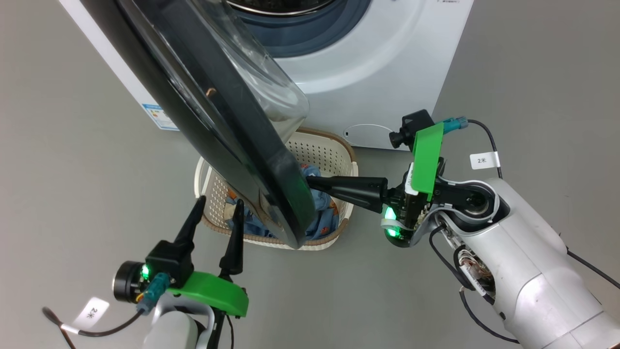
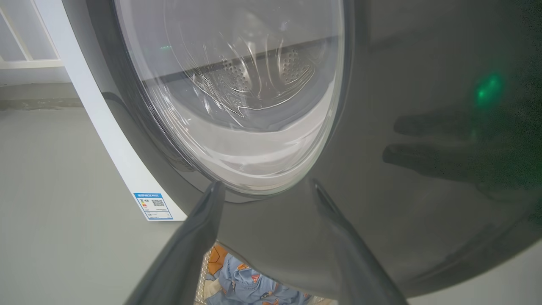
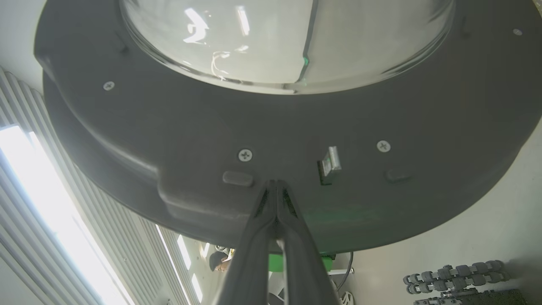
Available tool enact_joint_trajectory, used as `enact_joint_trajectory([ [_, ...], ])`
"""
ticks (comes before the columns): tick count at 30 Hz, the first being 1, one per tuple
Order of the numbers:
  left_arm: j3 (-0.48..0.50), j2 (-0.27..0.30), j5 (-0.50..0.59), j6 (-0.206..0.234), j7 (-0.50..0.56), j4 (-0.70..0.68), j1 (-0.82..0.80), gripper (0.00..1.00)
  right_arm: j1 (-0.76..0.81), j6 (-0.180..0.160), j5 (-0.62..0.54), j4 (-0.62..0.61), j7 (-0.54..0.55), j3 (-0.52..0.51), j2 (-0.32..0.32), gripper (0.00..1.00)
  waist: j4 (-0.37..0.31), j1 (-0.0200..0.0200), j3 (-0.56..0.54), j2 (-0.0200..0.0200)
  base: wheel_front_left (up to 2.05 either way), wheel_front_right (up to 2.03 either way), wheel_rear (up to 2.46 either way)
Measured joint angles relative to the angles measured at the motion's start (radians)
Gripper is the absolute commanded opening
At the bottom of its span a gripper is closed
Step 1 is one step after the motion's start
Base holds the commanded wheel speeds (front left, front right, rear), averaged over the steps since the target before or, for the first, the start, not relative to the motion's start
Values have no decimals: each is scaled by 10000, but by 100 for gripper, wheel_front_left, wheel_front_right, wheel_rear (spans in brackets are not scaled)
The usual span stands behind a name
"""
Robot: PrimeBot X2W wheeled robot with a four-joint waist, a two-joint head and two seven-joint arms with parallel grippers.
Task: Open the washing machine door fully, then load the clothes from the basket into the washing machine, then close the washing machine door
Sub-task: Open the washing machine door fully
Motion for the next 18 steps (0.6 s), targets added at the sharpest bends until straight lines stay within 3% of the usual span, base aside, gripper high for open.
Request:
enact_joint_trajectory([
  [10,134,0,2,0,0,2,10,100,81,0,176,-2,-627,-2,-17,0,-84,0,-94,0,0,0,0],
  [18,407,2,174,2,0,113,206,100,722,0,-345,-928,-2253,-779,-433,0,-306,1,-285,0,0,0,0],
])
